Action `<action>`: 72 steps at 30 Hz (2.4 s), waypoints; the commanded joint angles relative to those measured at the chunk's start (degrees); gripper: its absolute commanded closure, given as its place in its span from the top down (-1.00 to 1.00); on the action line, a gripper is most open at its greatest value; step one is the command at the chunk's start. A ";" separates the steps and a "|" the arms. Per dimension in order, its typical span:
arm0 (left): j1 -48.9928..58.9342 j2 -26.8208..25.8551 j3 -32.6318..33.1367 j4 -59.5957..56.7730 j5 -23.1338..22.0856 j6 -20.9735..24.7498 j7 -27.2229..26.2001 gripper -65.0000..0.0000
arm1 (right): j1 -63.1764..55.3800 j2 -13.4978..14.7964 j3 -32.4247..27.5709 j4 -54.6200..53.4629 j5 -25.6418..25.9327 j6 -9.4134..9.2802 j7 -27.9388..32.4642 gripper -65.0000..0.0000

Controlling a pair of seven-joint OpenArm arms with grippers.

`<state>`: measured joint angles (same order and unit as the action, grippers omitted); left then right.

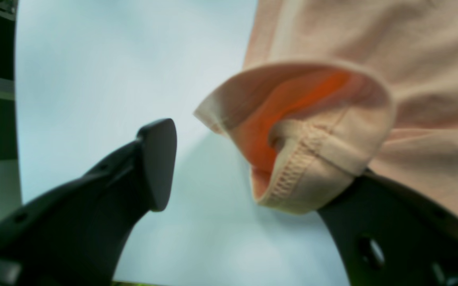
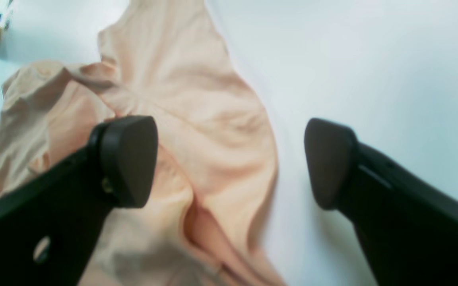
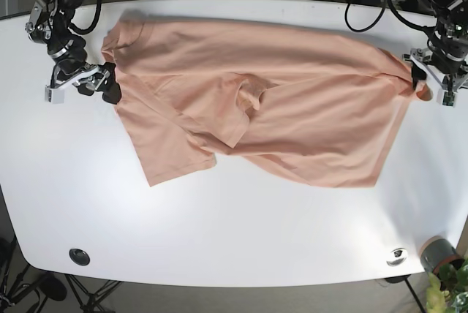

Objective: Fold the T-shirt properly
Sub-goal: 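Release the shirt with the left gripper and raise it off the hem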

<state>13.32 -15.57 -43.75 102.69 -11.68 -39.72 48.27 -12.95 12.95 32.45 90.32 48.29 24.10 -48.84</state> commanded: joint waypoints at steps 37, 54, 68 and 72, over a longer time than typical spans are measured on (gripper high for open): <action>5.71 -5.48 -4.39 6.62 -15.70 -0.28 17.88 0.17 | 9.74 1.86 -11.83 -11.51 0.54 -5.42 1.41 -0.85; 11.16 -9.00 -3.95 6.62 -15.00 -0.28 25.18 0.17 | 9.39 1.69 -11.92 -11.25 0.81 -5.42 1.15 -0.91; 11.34 -10.84 2.12 4.69 -7.00 -0.28 30.10 0.17 | 9.57 1.51 -11.92 -11.33 0.89 -5.06 1.06 -0.91; 11.60 -11.11 3.00 1.09 -12.36 -0.28 30.81 0.17 | 9.65 1.51 -11.92 -11.33 0.98 -5.06 1.06 -0.91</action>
<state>24.64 -25.78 -40.53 104.44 -21.82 -40.10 78.74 -4.25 13.80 20.25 77.95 48.05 18.22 -48.29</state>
